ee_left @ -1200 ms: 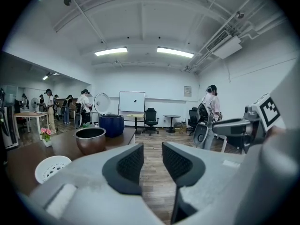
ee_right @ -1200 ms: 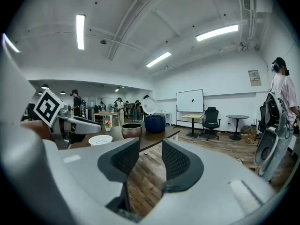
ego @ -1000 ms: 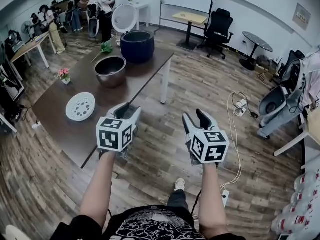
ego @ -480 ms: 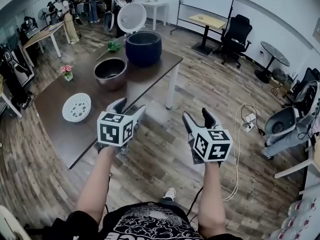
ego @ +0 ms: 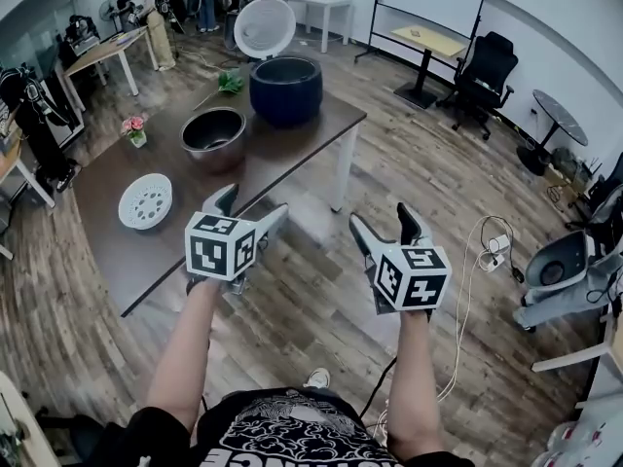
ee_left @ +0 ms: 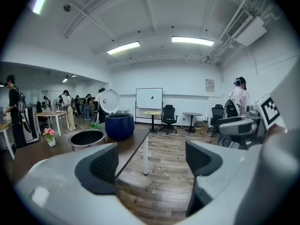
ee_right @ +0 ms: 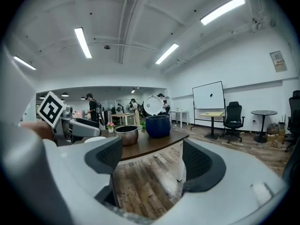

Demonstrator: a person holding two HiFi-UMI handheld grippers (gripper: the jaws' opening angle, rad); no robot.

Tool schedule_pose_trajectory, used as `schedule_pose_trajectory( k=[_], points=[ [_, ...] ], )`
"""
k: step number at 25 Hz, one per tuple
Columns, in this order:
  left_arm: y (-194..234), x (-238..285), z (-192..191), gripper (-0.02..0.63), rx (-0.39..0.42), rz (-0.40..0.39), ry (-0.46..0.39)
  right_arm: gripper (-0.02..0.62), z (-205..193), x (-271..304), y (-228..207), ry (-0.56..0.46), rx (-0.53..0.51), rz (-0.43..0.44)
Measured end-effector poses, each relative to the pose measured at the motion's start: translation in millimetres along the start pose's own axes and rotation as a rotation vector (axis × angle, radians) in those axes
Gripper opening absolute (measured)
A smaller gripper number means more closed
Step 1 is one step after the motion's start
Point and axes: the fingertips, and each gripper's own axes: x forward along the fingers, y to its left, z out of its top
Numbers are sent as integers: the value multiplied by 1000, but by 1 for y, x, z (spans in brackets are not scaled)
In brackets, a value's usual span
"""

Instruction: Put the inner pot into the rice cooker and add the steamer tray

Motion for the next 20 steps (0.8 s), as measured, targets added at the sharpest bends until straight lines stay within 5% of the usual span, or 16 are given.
schedule_pose_trajectory(
  k=[20],
  points=[
    [26,6,8,545,-72,238,-21,466,6,48,-27,23,-19,154]
  ],
)
